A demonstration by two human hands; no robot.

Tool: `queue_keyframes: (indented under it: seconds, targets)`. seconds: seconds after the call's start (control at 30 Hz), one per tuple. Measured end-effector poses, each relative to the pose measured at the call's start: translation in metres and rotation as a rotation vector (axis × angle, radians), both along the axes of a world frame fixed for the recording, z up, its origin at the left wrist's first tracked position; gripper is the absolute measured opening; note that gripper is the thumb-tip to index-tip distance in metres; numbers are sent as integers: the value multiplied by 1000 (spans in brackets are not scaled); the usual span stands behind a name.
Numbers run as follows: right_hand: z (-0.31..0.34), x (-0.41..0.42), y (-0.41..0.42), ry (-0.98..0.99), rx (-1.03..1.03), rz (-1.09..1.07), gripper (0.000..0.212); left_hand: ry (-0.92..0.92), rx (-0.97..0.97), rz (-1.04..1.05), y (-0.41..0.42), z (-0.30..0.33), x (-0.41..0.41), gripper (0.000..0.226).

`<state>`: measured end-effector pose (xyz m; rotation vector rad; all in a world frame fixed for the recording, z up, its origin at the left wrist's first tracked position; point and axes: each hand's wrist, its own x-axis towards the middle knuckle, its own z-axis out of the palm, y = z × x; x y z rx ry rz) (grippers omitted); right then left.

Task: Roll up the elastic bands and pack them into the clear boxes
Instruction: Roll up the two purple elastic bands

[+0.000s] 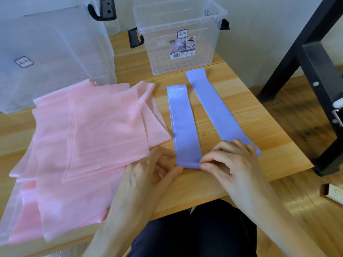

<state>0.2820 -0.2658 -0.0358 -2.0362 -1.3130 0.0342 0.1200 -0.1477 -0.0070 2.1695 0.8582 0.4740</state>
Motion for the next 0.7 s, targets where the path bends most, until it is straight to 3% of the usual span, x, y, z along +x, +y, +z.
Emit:
queue_keyframes:
  seconds: [0.1, 0.17, 0.4, 0.53, 0.57, 0.7]
  targets:
    - [3, 0, -2, 21, -13, 1, 25, -30, -420, -10, -4, 12, -1, 13]
    - [4, -1, -3, 16, -15, 2, 24, -74, -563, -26, -1, 14, 1, 15]
    - [10, -2, -5, -11, -19, 6, 24, -164, -705, 16, 5, 9, 12, 32]
    - [13, -8, -7, 49, -8, 16, 23, -214, -752, 78, 6, 7, 13, 7]
    - [14, -10, -7, 80, 0, 12, 22, -233, -783, 95, 6, 9, 13, 1]
    - [18, -14, -7, 394, 96, 20, 8, -260, -838, 103, 4, 13, 13, 15]
